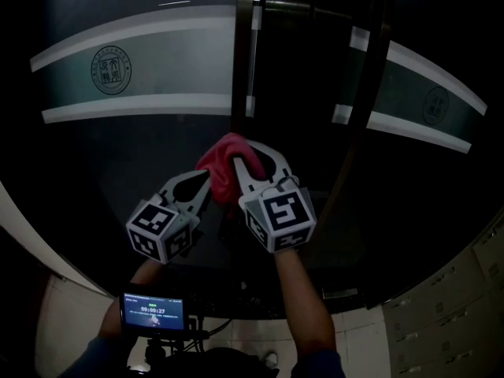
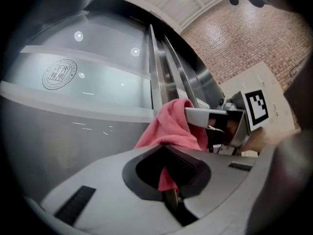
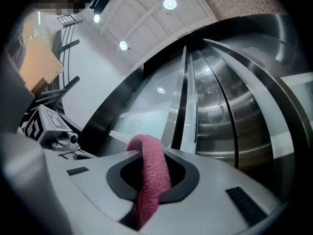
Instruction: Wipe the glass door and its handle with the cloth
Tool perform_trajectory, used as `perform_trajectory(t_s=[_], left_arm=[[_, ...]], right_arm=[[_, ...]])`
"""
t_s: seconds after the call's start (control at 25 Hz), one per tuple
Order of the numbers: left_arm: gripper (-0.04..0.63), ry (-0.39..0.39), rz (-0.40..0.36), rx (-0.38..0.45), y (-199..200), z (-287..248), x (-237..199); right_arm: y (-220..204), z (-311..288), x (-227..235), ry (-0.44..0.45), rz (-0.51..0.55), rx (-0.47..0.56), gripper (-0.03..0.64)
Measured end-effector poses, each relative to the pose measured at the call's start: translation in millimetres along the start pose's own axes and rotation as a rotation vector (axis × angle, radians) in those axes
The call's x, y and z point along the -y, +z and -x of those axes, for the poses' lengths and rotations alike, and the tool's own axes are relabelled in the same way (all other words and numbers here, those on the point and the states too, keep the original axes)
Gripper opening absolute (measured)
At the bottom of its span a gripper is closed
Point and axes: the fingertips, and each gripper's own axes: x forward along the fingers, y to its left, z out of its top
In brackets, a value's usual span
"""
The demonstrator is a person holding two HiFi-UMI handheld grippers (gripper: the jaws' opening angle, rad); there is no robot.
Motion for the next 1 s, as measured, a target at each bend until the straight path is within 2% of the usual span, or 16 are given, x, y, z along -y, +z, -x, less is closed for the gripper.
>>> perform_trajectory(t_s=[0.16,0.48,0.6,0.72,0.84,1.0], left_arm=[[0.012,-0.017,0.012,-0.006,-5,-1,0],[0.012,-0.043,0.025,-0.009,-11,2,3],[0.012,-0.058,0.039,-0.013,-19,10,9],[0.012,-0.068,0.019,0.009,-23,19,17],[0.012,-0.067,-0.010,-0.007,-38,23,24],[0.012,-0.060,0.014,-0.032,-55,38,38]], right_arm=[[-19,5,-3,-0.022,-0.053,-0.012,0.029],[-13,7,-1,-0.036,-0.094,0.021,0.028],[-10,22,-6,-0.074,-0.102,0.063,0.028],[-9,40,-13,-0.120,-0.070,0.075,0.028],[-17,58,-21,-0.147,-0.071,0.066,0.028],[-32,92,-32,-0.177,-0.072,0.023,0.028]])
